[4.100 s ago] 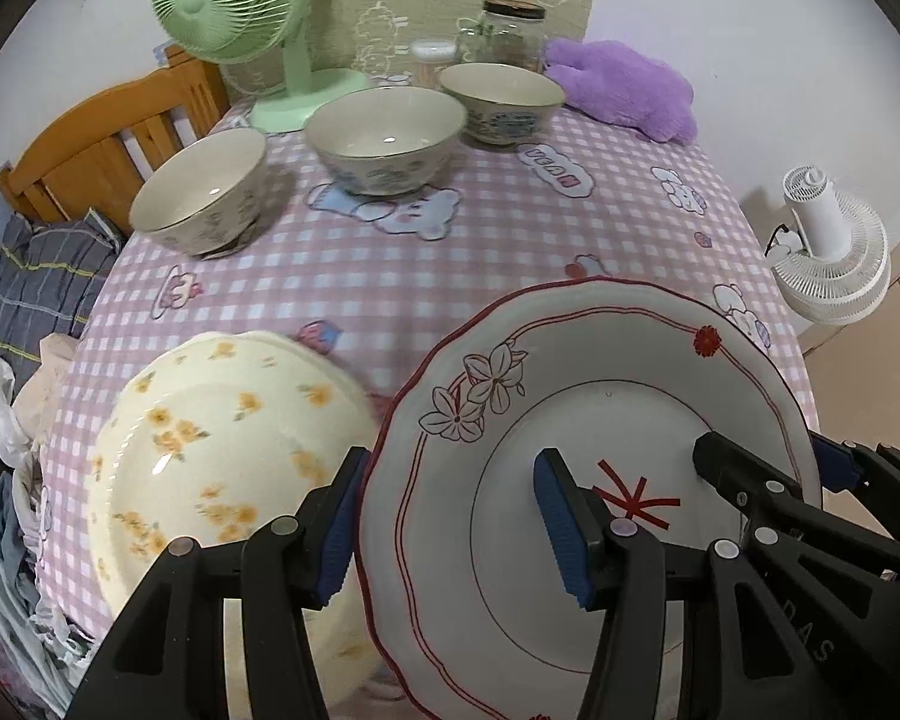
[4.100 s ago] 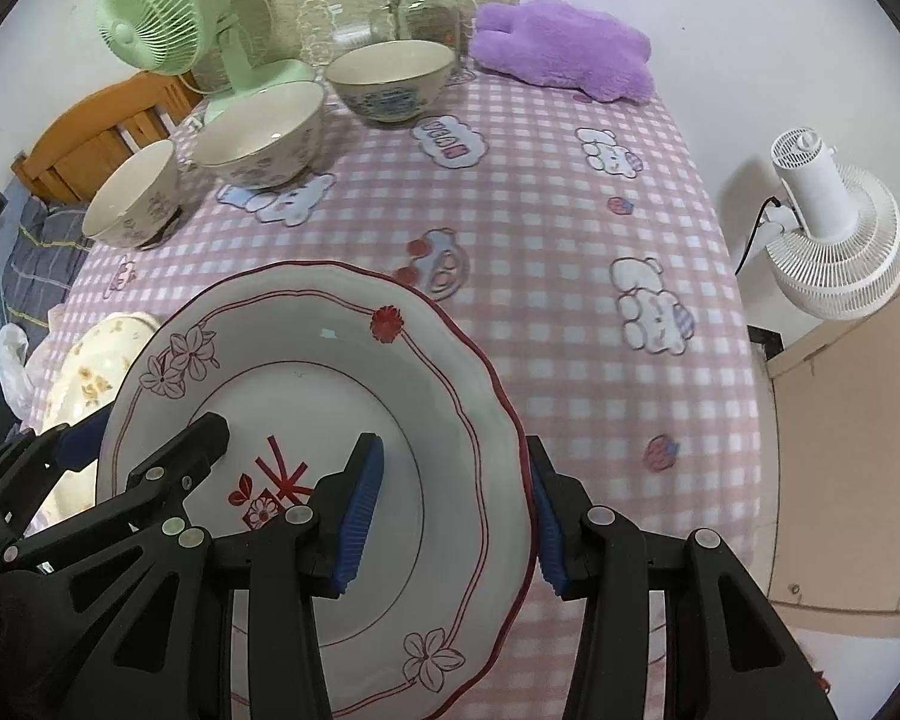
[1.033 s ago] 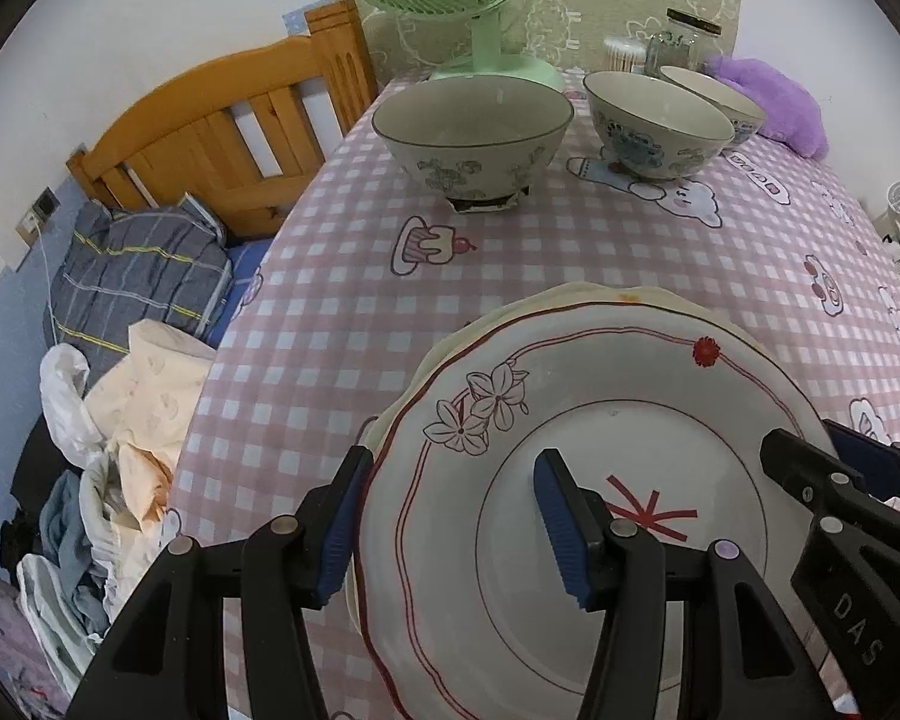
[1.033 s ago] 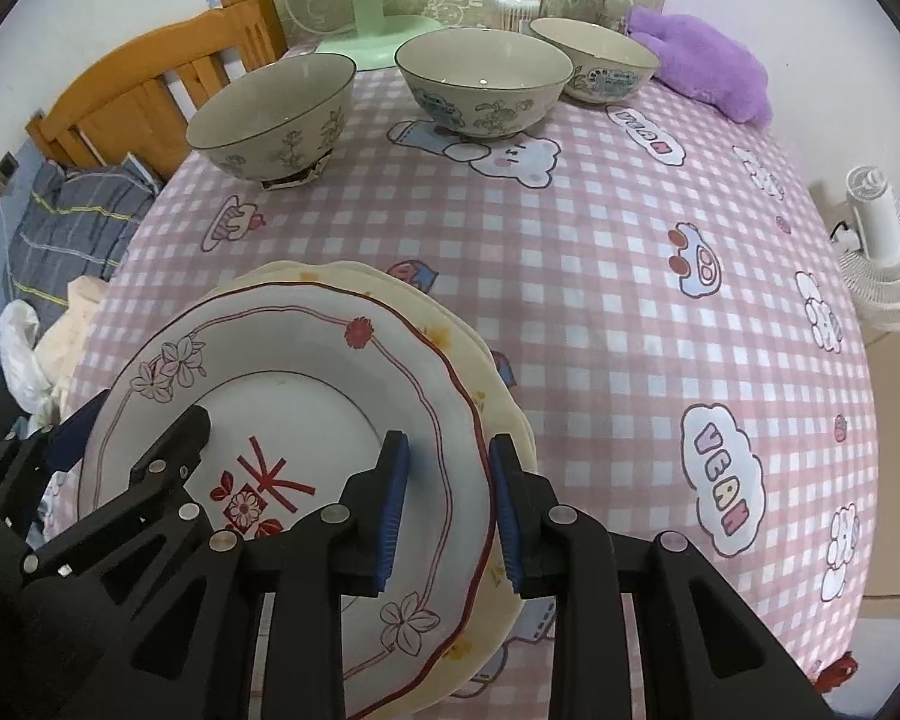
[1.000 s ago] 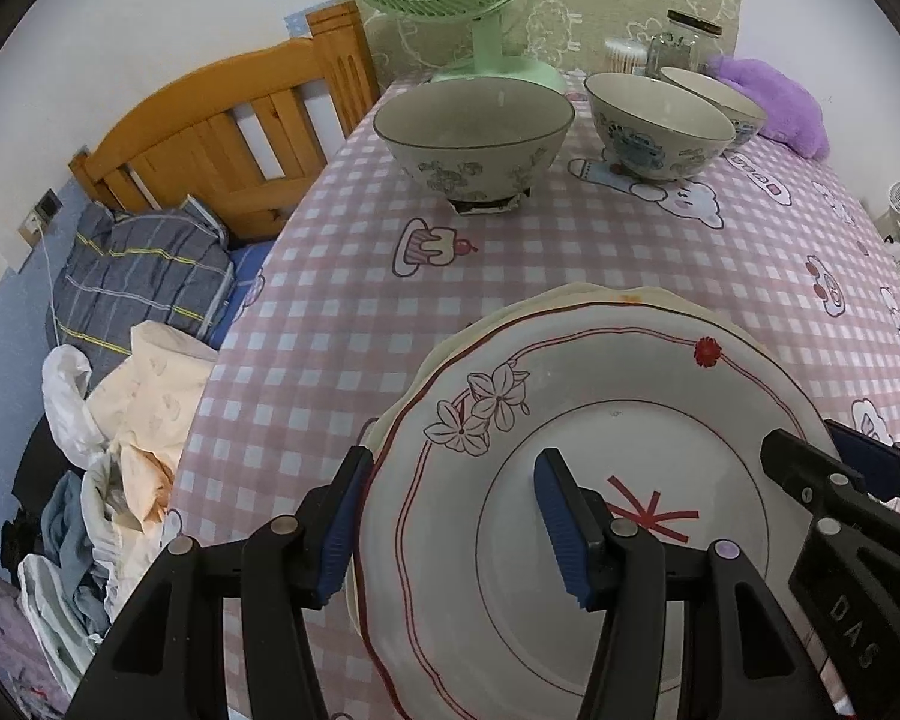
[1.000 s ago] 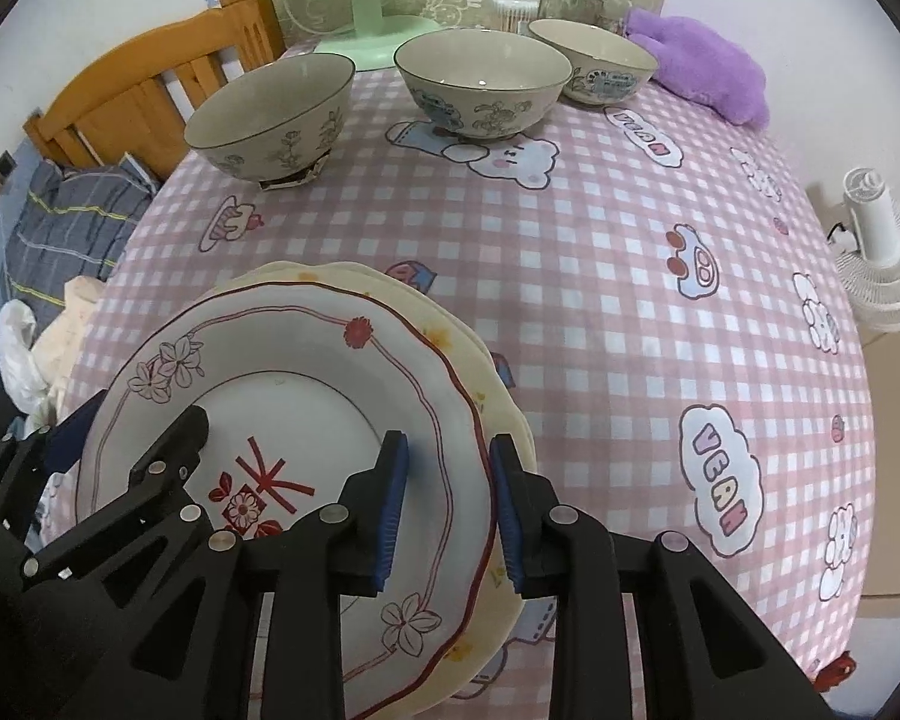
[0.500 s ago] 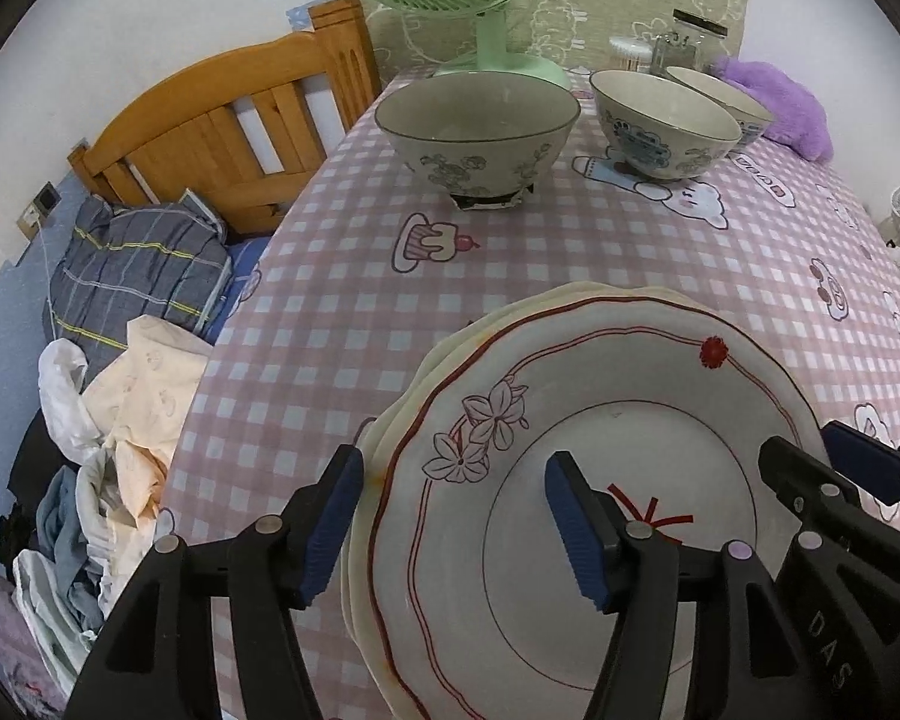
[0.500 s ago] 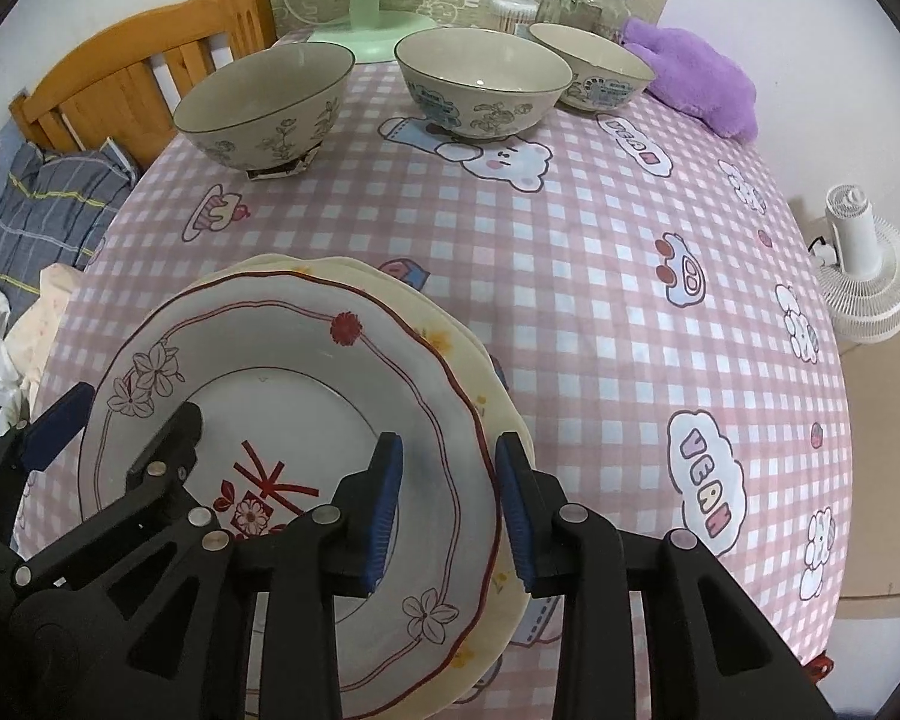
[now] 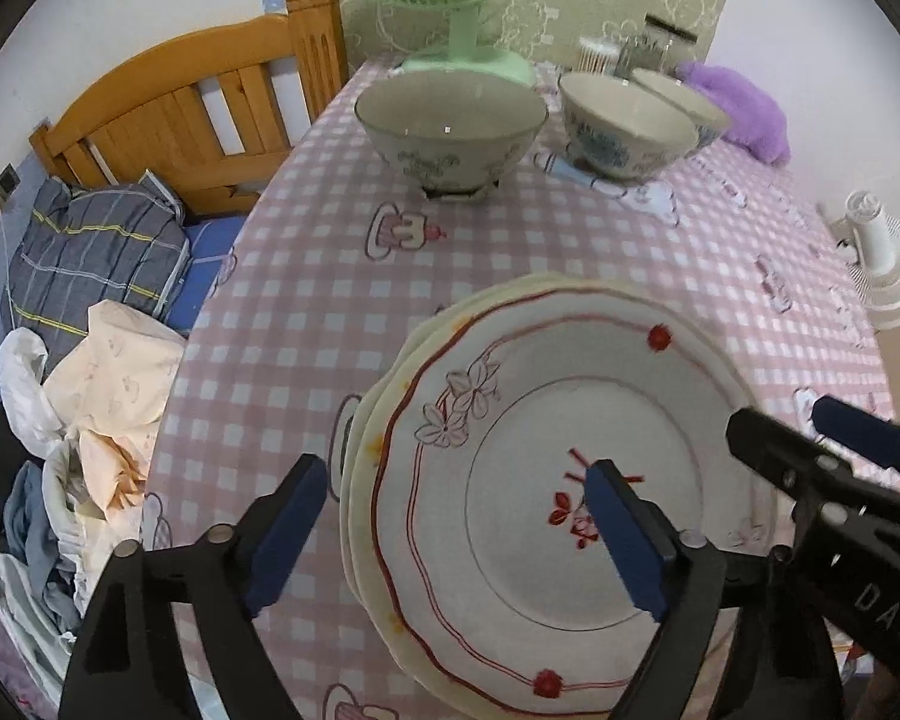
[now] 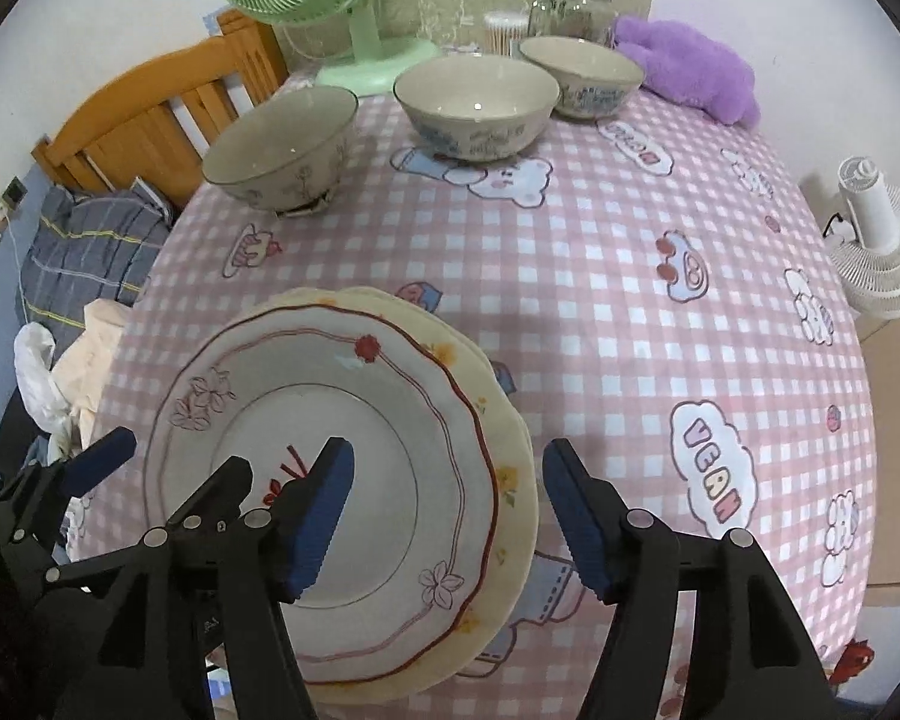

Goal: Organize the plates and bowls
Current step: 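Open both grippers and withdraw from the plate stack, then move both grippers to a cream bowl and grasp its rim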

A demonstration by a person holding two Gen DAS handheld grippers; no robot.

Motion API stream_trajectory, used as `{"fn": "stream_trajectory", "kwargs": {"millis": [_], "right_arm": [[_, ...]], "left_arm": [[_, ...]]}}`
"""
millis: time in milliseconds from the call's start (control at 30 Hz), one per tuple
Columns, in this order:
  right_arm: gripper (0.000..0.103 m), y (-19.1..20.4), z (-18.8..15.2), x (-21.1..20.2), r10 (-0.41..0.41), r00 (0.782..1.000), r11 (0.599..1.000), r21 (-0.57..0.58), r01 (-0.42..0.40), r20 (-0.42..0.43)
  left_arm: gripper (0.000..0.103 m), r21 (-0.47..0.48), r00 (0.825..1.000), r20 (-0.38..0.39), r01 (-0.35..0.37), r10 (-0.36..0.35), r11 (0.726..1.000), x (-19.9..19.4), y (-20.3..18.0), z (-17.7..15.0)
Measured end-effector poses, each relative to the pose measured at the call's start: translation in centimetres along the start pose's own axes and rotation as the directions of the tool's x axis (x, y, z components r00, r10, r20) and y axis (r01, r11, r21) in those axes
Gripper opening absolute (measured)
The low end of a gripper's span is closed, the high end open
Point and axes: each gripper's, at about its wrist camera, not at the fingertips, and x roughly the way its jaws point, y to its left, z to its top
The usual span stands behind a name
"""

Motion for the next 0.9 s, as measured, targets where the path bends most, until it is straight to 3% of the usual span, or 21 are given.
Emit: {"fn": "stream_trajectory", "kwargs": {"millis": [367,567,767,900], "right_arm": [[0.07,-1.8,2.0,-2.6,0.043,0.998,0.999,0.029,-0.045,0.056],[0.07,-2.1,4.4,-2.6,0.081,0.993,0.997,0.009,-0.082,0.082],[0.07,-1.3,7.4,-2.2,0.073,0.988,0.996,-0.052,-0.066,0.138],[0.07,-0.2,9.8,-1.1,0.078,0.989,0.997,-0.035,-0.074,0.125]], "left_arm": [[0.091,-0.036,0.998,0.056,0.033,-0.031,0.999,-2.1,-1.4,2.3],[0.088,-0.053,0.995,0.09,-0.038,0.042,0.998,-2.3,-1.7,4.6],[0.088,-0.073,0.991,0.116,-0.063,0.071,0.995,-1.6,-0.9,7.2],[0.086,-0.068,0.985,0.15,-0.082,0.091,0.994,-1.2,0.3,9.2]]}}
